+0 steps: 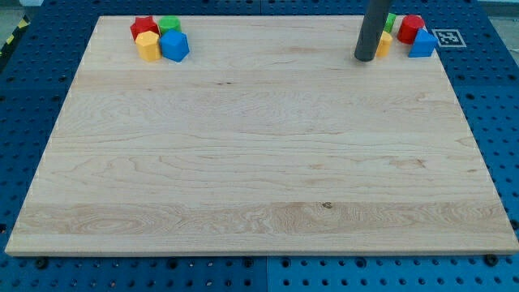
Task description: Push the yellow heart slightly towards red circle
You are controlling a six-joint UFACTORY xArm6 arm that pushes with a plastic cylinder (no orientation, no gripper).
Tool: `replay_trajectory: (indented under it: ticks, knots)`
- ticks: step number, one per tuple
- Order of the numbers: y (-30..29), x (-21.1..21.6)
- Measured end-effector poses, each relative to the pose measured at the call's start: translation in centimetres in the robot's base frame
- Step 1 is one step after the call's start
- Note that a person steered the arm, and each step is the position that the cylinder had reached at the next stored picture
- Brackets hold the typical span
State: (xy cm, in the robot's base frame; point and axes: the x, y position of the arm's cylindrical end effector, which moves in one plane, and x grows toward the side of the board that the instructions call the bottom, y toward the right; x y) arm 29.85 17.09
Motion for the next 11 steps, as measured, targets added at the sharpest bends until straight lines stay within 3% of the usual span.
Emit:
replay_trajectory:
  ticks: [2,3,5,11]
  knots:
    - [-5.2,-1.5]
    - [-1.7,-1.9]
    - [-0.1,-2.7]
    - [2.9,2.0]
